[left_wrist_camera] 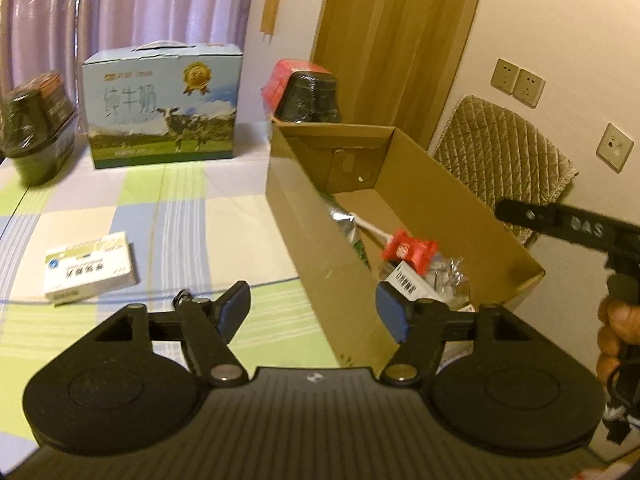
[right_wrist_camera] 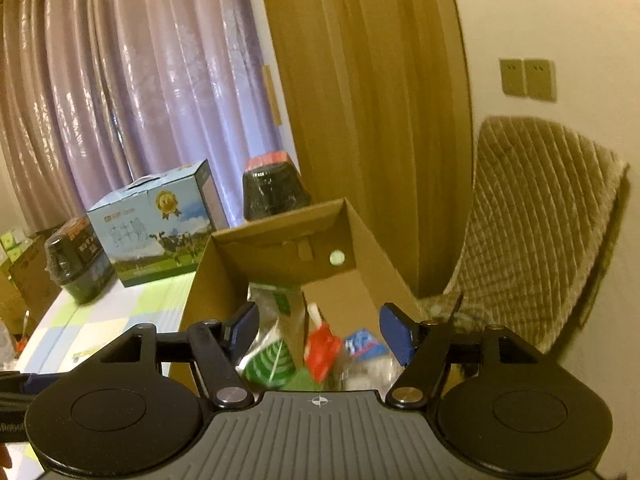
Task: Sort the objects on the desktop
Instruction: 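Lower both items into the cardboard box and open both tools, then withdraw both open tools from the cardboard box back over the table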
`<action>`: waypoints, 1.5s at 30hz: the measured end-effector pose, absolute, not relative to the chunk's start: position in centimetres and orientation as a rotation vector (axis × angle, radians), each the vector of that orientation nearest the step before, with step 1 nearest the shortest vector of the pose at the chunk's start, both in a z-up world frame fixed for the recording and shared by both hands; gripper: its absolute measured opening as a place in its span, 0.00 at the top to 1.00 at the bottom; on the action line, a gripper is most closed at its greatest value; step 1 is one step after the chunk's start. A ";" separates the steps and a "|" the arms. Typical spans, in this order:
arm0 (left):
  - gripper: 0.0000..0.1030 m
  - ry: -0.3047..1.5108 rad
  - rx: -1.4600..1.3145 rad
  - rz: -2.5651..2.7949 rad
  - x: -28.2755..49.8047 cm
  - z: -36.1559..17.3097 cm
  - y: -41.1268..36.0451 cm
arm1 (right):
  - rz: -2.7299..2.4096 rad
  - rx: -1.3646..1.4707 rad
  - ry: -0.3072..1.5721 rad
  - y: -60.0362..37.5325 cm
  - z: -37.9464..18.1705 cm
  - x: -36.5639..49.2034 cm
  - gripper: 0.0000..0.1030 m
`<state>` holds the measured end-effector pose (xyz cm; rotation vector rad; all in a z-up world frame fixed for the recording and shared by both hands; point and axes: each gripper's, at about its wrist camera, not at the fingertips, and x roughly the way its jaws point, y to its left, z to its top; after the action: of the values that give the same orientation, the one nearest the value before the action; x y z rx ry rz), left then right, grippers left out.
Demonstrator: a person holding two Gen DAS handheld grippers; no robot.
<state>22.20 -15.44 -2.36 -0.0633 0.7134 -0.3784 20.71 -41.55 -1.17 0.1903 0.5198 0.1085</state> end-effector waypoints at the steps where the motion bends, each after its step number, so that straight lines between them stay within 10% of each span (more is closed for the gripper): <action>1: 0.35 0.718 -0.062 -0.373 21.9 -2.4 -15.1 | 0.110 0.202 0.528 -41.5 -1.4 20.0 0.37; 25: 0.01 0.756 -0.015 -0.241 11.5 -0.9 -6.6 | 0.218 0.266 0.593 -33.4 -1.1 7.4 0.10; 45: 0.01 0.777 -0.014 -0.151 8.2 -1.3 0.6 | 0.335 0.176 0.676 -27.3 -2.3 5.4 0.02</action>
<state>8.24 0.55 -1.31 -0.0142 0.7771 -0.1507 5.39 -27.33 -2.31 0.1759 0.6759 0.3353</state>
